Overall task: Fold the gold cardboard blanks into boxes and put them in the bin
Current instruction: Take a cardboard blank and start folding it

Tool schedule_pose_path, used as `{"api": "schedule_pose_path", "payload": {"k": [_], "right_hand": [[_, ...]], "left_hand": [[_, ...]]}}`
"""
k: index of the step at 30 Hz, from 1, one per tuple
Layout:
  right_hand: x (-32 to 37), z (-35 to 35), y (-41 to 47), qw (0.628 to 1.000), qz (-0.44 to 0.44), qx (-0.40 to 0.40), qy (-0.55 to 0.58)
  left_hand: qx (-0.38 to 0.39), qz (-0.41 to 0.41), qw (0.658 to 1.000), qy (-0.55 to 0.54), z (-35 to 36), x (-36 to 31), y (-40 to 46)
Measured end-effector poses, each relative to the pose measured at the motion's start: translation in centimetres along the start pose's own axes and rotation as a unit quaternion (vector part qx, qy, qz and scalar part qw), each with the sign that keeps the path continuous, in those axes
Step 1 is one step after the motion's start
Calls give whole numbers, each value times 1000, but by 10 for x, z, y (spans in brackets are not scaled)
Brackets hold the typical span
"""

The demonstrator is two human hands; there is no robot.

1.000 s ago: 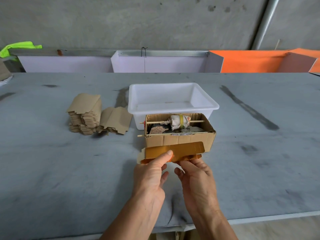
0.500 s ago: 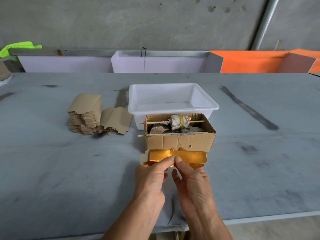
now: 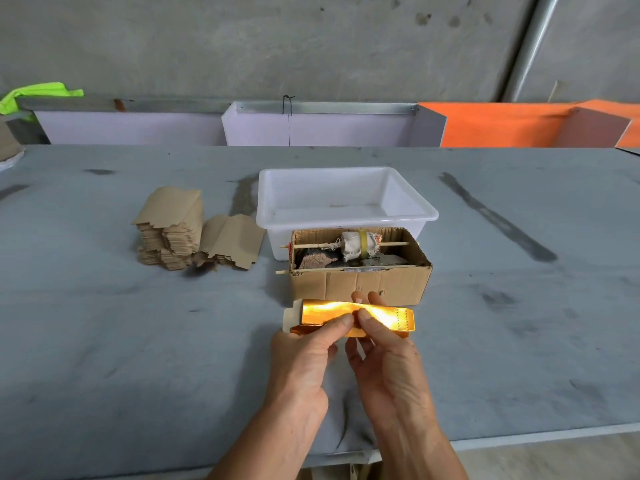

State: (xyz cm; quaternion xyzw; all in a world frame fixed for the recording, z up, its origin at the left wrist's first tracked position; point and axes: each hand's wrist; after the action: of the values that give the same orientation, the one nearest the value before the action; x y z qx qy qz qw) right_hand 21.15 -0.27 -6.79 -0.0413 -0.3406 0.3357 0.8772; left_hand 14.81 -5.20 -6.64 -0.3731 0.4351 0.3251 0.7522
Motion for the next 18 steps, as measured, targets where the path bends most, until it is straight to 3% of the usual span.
{"api": "schedule_pose_path", "payload": {"k": [9,18], "right_hand": [[4,0,3,995,-28,84,48],[7,-8,2,996,-53,53,-50]], "left_hand": [[34,-89,994,-49,1,-1,3],[24,-48,998,-34,1,-1,5]]}}
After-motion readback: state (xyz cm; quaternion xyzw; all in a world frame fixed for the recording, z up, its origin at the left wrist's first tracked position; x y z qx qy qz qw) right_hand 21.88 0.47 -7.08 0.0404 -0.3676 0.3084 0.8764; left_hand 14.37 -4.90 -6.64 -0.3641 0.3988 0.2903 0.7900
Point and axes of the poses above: each hand's wrist, its own y-axis towards the middle knuckle, its own z-axis out of the palm, x = y × z, and after that the axes turned 4 degrees about y, right-handed
